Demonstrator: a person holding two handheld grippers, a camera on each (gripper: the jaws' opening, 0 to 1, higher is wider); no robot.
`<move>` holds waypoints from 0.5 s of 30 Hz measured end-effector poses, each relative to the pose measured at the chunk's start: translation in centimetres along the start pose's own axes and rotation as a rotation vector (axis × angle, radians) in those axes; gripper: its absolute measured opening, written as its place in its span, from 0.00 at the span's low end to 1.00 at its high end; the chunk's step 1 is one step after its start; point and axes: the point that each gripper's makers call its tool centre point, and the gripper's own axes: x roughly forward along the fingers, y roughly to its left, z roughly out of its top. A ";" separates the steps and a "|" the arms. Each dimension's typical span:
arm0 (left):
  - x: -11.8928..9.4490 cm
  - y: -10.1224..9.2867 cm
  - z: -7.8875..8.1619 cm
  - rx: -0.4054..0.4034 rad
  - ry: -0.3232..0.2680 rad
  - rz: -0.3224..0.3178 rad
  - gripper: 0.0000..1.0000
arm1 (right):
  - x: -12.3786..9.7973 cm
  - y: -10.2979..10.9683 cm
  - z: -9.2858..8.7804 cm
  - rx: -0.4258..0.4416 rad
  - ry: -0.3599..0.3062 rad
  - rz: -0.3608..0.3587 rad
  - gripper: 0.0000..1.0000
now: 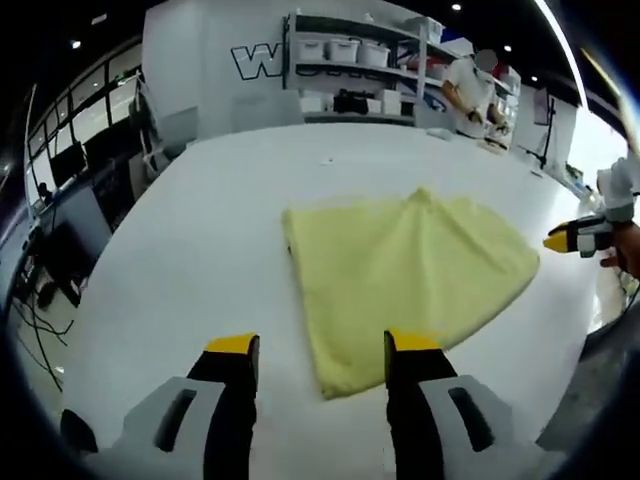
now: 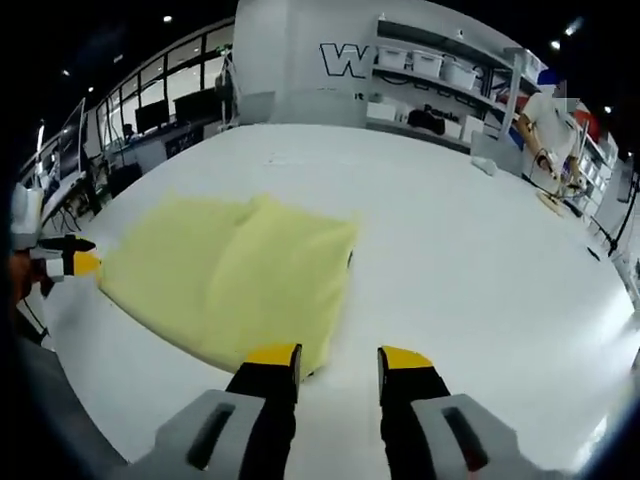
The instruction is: Fold the garment on the visible template until the final outline fits inside the template.
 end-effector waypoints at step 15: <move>-2.9 -4.5 3.8 -0.006 -0.163 -0.067 0.97 | -2.8 5.4 3.2 0.000 -0.128 0.117 0.76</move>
